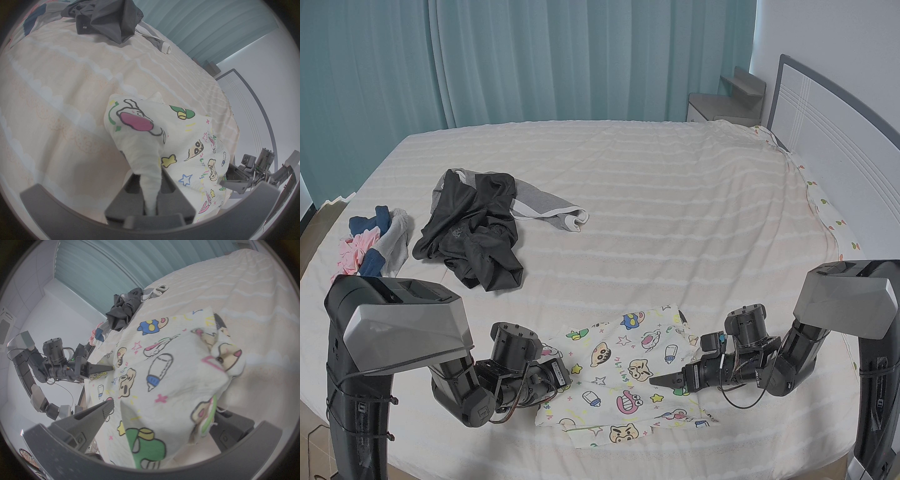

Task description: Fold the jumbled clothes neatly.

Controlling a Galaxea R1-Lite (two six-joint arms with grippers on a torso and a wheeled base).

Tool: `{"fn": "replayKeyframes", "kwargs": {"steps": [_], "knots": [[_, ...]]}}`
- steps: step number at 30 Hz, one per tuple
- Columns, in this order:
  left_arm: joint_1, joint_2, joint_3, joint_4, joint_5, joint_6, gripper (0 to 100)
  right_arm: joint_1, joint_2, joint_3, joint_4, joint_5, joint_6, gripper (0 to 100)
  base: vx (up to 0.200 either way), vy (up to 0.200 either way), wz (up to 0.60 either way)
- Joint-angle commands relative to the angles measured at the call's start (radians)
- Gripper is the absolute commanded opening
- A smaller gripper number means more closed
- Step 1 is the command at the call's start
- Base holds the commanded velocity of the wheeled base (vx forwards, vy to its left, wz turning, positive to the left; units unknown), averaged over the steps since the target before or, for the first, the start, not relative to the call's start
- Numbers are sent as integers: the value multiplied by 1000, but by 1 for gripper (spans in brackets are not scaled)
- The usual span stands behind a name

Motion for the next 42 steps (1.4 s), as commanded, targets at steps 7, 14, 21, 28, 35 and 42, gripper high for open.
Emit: {"fn": "replayKeyframes", "kwargs": {"steps": [7,14,21,28,35,42], "knots": [[-12,-3,5,-25,2,0,0,-8,34,-12,-6,-2,6,0,0,0,0],[-44,-16,52,-98,22,4,0,0,9,20,-52,-28,6,0,0,0,0],[-44,-42,91,-115,22,4,0,26,-6,85,-156,-43,11,0,0,0,0],[-44,-156,138,-115,20,3,0,81,-109,126,-193,-46,103,0,0,0,0],[-34,-217,201,-114,18,4,0,136,-158,148,-193,-80,126,0,0,0,0],[-20,-216,226,-115,20,3,0,158,-152,145,-188,-97,126,0,0,0,0]]}}
